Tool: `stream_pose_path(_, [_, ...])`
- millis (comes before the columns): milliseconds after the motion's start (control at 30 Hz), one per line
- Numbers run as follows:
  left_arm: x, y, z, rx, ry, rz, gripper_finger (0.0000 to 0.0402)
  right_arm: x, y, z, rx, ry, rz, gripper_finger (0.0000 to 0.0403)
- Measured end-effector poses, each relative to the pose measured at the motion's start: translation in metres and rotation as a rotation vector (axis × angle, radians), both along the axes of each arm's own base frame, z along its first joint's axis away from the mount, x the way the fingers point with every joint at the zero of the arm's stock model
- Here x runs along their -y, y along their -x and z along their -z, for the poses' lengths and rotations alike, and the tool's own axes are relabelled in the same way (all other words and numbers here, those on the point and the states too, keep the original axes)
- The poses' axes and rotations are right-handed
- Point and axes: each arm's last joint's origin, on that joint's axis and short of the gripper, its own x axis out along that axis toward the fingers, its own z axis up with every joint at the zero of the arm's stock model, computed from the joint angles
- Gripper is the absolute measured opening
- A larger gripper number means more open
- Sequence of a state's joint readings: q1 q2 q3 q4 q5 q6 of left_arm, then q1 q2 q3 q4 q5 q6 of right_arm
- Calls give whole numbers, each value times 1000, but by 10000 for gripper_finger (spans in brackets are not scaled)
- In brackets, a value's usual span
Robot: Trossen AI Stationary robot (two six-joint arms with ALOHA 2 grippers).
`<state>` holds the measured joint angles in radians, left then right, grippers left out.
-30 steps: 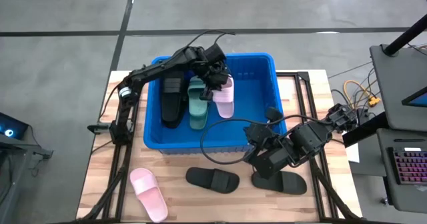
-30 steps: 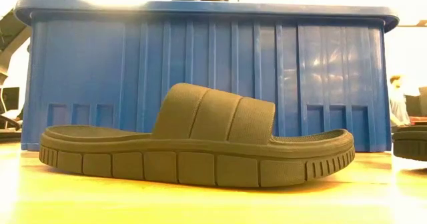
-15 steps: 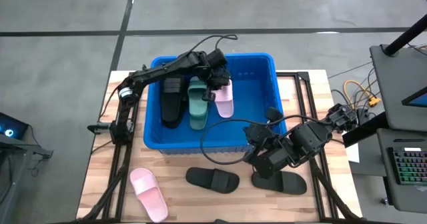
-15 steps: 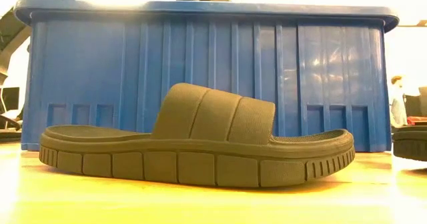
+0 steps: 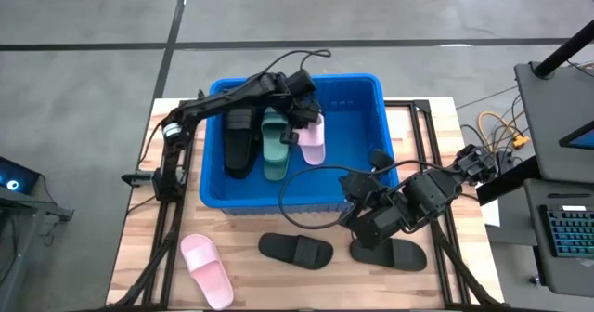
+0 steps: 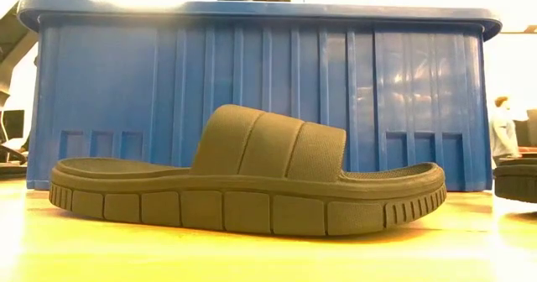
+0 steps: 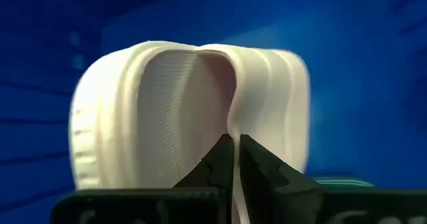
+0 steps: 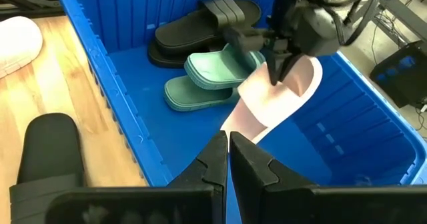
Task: Pick and place slides into bin
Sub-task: Put the pink slipper into the blue bin
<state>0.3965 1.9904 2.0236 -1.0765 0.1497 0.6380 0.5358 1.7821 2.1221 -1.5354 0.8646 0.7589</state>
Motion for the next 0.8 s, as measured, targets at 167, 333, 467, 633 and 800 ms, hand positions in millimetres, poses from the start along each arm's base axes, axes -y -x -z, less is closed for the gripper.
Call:
stream_pose_path(167, [6, 10, -10, -2, 66, 31, 0, 0, 0, 0, 0, 0, 0, 8])
stream_pose_path(333, [12, 21, -21, 2, 154, 72, 0, 0, 0, 0, 1, -1, 0, 8])
stream_pose_path(467, [15, 25, -27, 26, 238, 114, 0, 0, 0, 0, 4, -3, -1, 8])
stream_pose_path(633, [14, 23, -28, 52, 232, 123, 0, 0, 0, 0, 5, -4, 0, 8])
stream_pose_path(800, [11, 17, -20, 38, 232, 121, 0, 0, 0, 0, 6, -4, -1, 8])
